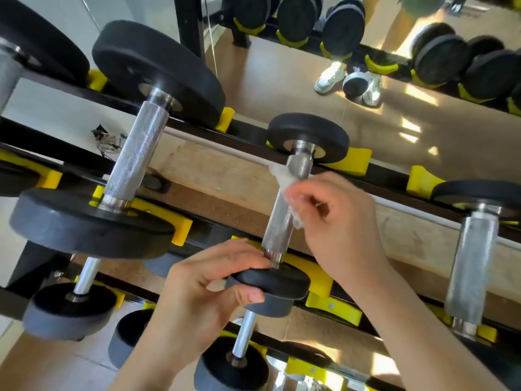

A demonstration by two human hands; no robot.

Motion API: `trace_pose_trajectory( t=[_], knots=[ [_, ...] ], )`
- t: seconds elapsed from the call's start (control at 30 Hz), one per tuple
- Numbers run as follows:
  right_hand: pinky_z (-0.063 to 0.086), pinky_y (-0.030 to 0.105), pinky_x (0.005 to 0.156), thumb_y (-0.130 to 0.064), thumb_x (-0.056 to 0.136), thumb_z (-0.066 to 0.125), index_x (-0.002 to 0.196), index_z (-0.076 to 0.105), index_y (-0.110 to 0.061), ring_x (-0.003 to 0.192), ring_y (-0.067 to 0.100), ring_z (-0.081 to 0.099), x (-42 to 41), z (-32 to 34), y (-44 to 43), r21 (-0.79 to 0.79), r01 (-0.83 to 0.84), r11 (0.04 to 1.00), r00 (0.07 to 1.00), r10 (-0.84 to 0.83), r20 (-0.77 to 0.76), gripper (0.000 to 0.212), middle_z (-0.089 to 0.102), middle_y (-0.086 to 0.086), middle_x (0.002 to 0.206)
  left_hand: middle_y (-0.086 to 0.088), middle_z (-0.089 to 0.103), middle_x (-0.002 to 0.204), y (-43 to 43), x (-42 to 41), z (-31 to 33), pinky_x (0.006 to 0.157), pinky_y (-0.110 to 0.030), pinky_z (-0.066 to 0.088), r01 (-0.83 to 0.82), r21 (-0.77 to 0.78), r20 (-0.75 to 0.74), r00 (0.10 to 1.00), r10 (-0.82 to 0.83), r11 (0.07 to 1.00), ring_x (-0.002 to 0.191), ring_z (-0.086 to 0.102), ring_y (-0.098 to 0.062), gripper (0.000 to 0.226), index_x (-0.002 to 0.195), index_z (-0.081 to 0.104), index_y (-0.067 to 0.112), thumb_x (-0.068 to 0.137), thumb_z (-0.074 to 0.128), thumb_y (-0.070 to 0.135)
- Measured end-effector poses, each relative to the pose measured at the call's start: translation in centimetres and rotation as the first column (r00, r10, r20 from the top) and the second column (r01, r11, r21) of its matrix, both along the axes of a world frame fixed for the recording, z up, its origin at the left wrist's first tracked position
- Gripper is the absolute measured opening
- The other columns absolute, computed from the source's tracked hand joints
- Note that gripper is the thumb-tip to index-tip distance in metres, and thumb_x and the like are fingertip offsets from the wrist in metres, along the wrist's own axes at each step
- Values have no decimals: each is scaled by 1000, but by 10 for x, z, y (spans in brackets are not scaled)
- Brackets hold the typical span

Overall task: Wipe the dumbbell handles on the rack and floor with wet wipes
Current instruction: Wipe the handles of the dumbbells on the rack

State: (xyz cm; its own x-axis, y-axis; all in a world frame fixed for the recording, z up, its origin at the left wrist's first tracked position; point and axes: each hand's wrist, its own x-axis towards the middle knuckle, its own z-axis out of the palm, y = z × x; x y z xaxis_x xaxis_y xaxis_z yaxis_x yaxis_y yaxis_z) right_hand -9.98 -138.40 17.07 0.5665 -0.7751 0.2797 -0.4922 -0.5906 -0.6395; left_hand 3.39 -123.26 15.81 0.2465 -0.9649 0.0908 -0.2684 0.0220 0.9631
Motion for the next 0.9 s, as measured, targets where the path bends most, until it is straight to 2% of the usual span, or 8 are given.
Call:
trace_pose_trajectory(
  t=[0.13,0.23,0.33,0.5,0.57,0.7,0.8,0.9],
  knots=[
    [45,12,67,-11,87,68,98,73,-19,78,2,56,-8,11,9,34,-243,970,957,245,-154,15,64,-11,90,8,70,104,-5,11,6,86,-17,49,62,55,-43,997,-60,997,104,65,-11,33,103,72,27,78,68,47],
    [41,9,65,-11,89,66,114,69,-14,81,4,55,8,21,-25,-127,-90,988,990,75,-122,25,59,-9,95,7,71,103,-6,14,6,84,-18,51,87,52,-41,996,-85,995,102,66,-11,32,103,72,26,76,70,42],
    [52,25,63,-4,85,65,107,72,-4,79,22,61,8,13,-22,-257,-90,962,987,51,-154,23,61,10,95,10,70,105,-5,9,4,85,-12,48,59,46,-16,998,-58,997,104,65,-8,34,103,72,28,76,69,48],
    [45,29,70,-34,89,60,112,70,-13,91,23,50,-3,13,-8,-332,-128,934,961,35,-274,32,57,7,104,15,67,111,-2,1,2,90,-11,44,12,61,28,1000,-13,998,111,61,-5,39,103,73,32,76,65,59],
    [46,29,67,-22,87,69,101,74,-14,86,22,53,2,15,-21,-345,-84,935,979,13,-202,18,60,6,97,19,59,115,0,-4,1,90,-11,42,-16,104,87,996,7,994,114,56,-6,34,103,72,41,74,65,58],
    [54,42,57,-1,79,69,84,69,-5,71,26,63,1,13,-8,-233,-157,960,967,101,-235,6,61,9,91,17,43,103,1,-15,1,82,-19,36,-147,45,478,872,108,988,99,45,-12,33,107,62,49,75,56,56],
    [52,42,52,-3,79,65,84,68,-6,66,29,61,-3,13,-3,-216,-299,929,923,225,-311,6,60,10,88,17,41,100,1,-19,4,72,-23,43,-172,24,512,848,136,985,89,48,-16,35,108,62,47,73,61,51],
    [44,28,47,-5,78,65,80,68,-5,61,25,59,9,19,-31,-334,-145,931,971,70,-229,3,59,10,83,17,42,98,1,-21,7,69,-18,39,-181,14,557,818,142,983,84,46,-13,36,107,63,46,71,64,49]
  ],
)
